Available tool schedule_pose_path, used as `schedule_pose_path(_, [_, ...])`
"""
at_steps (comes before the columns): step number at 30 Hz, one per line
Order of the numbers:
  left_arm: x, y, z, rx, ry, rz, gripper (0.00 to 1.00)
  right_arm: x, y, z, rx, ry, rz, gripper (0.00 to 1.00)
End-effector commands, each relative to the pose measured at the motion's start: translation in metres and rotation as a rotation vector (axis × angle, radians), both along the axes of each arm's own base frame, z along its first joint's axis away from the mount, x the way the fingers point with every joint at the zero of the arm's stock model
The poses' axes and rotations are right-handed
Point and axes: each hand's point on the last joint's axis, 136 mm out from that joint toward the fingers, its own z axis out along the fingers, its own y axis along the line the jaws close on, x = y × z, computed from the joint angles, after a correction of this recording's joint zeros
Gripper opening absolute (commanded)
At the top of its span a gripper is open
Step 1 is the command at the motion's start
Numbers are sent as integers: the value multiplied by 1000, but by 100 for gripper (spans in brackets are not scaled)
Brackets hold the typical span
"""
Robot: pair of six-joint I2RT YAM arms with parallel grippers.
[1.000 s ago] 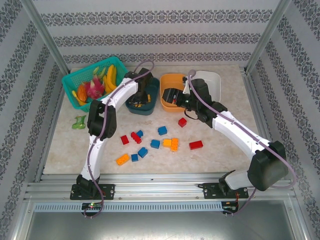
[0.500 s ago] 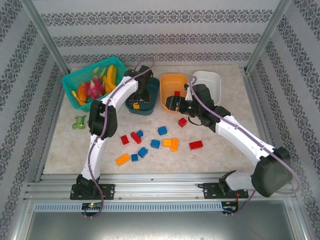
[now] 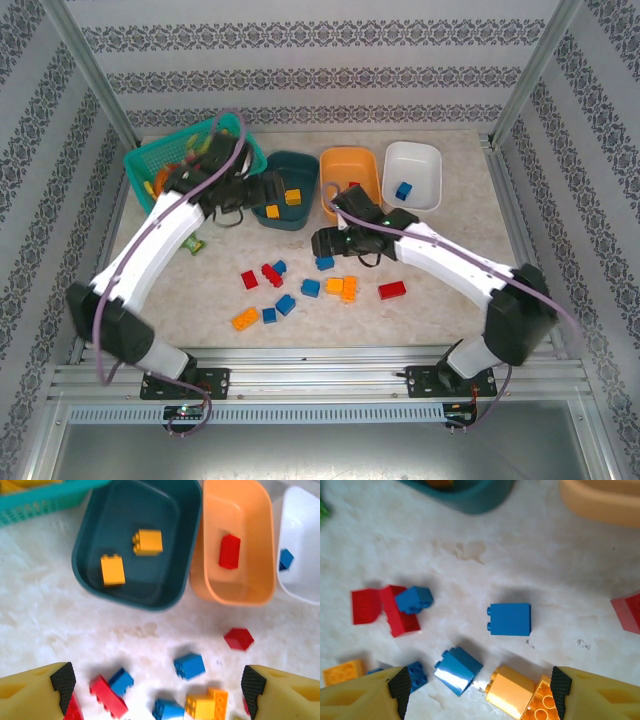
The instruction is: Sort the legos into containers by color
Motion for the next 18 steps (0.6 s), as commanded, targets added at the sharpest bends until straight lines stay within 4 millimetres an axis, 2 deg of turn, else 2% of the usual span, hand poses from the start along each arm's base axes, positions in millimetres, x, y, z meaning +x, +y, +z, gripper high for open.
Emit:
schedule_pose_path(1, [-28, -19, -18, -144, 6, -70, 89, -11, -1, -31, -163, 91, 60, 76])
schedule_pose_path(5, [-73, -19, -28, -245, -15, -110, 92, -7, 2, -64, -258, 165, 57, 77])
schedule_pose_path(8, [-94, -9, -33, -258, -13, -95, 92, 2, 4, -80, -300, 178, 53, 77])
schedule_pose_path(12, [-107, -2, -32, -267, -16, -70, 92, 12, 5, -98, -338, 196, 49, 77])
schedule_pose_path(18, [-111, 1, -26, -271, -25, -63, 92, 26, 11, -117, -356, 213, 65, 69])
